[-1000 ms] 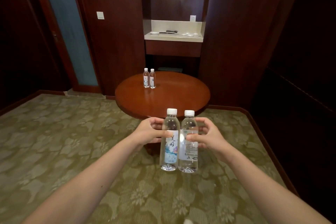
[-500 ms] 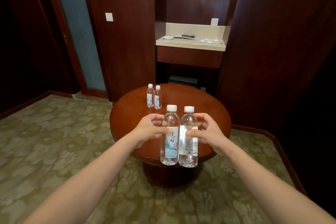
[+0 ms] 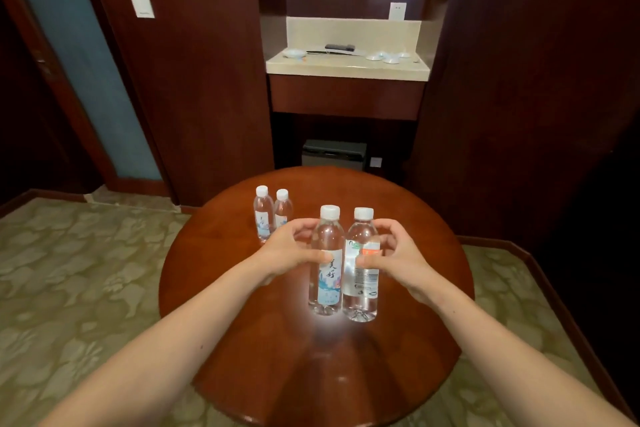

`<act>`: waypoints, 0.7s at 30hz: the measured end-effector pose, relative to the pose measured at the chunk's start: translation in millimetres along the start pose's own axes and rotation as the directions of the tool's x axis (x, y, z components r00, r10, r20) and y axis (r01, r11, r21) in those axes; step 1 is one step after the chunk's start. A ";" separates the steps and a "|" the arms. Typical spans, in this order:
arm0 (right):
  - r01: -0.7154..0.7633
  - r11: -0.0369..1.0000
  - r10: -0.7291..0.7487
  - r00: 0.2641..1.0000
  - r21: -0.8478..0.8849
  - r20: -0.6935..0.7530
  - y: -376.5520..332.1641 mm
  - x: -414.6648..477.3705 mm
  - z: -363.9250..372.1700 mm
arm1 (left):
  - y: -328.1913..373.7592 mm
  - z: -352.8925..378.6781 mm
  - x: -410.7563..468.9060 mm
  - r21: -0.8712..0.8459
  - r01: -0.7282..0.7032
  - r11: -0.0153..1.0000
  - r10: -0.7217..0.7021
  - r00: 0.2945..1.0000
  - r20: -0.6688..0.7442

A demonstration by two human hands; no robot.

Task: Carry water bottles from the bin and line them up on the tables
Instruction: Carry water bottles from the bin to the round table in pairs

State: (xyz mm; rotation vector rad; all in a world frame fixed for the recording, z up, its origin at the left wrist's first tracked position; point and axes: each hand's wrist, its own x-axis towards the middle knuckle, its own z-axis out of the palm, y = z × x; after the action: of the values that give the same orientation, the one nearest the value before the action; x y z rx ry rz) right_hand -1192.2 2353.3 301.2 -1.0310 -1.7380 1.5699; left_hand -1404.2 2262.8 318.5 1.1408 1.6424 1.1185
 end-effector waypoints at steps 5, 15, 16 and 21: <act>-0.042 0.999 0.041 0.995 -0.002 -0.089 18.9 57.5 3.1 | -13.4 -11.3 65.9 0.004 -0.013 1.000 0.013 0.998 0.067; -0.141 0.989 0.139 0.990 -0.048 -0.039 75.3 163.8 -3.6 | -57.7 -13.1 162.1 -0.003 0.032 0.999 -0.032 0.998 0.051; -0.147 0.987 0.146 0.989 -0.065 -0.026 81.3 173.0 -4.6 | -61.4 -12.0 169.2 0.005 0.041 0.999 -0.041 0.998 0.049; -0.157 0.973 0.155 0.988 -0.170 -0.023 105.1 203.6 -6.7 | -82.6 -7.1 198.1 0.052 0.074 0.996 -0.077 0.995 0.056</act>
State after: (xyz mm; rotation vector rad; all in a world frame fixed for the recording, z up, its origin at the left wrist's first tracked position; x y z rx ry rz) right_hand -1278.7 2529.1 182.2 -1.2848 -1.8495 1.5258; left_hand -1478.7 2435.4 214.8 1.1225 1.6630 0.9928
